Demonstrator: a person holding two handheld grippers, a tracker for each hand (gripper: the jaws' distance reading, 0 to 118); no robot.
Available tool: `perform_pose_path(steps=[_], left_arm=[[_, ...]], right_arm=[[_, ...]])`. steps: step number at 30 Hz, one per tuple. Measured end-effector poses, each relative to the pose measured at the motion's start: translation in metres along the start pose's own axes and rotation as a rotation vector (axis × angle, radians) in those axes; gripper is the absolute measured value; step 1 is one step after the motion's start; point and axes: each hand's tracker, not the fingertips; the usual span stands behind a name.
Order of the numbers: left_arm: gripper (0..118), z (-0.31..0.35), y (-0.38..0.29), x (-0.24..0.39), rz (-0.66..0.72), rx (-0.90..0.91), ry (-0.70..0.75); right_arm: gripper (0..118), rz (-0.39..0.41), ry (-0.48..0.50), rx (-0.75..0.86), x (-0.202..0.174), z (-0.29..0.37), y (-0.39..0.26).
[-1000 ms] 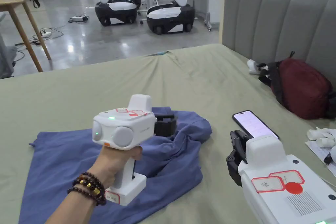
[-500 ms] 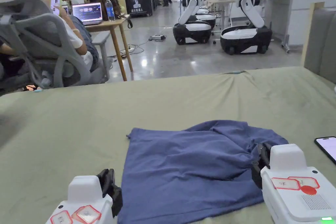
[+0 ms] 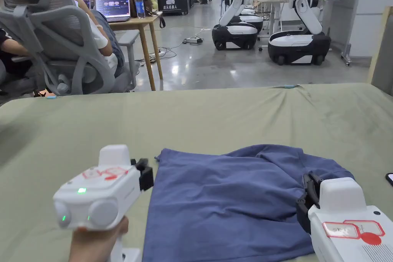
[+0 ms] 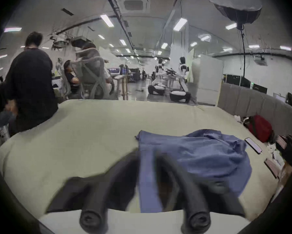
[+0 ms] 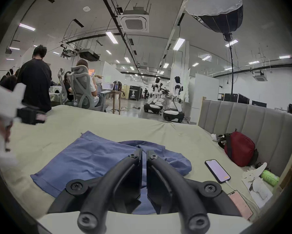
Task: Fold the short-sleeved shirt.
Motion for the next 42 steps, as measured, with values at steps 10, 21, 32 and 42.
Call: perform_pose_path(steps=[10, 21, 32, 42], left_arm=[[93, -0.278, 0.015, -0.012, -0.053, -0.418, 0.037], [1, -0.266, 0.014, -0.004, -0.063, -0.360, -0.031], [1, -0.235, 0.028, -0.015, -0.035, -0.334, -0.053], [1, -0.189, 0.063, -0.021, 0.067, -0.232, -0.108]], right_arm=[[6, -0.019, 0.047, -0.054, 0.000, -0.049, -0.035], [6, -0.081, -0.050, -0.168, 0.029, -0.070, -0.056], [66, -0.230, 0.012, -0.708, 0.100, -0.148, -0.085], [4, -0.112, 0.087, -0.375, 0.089, -0.140, -0.005]])
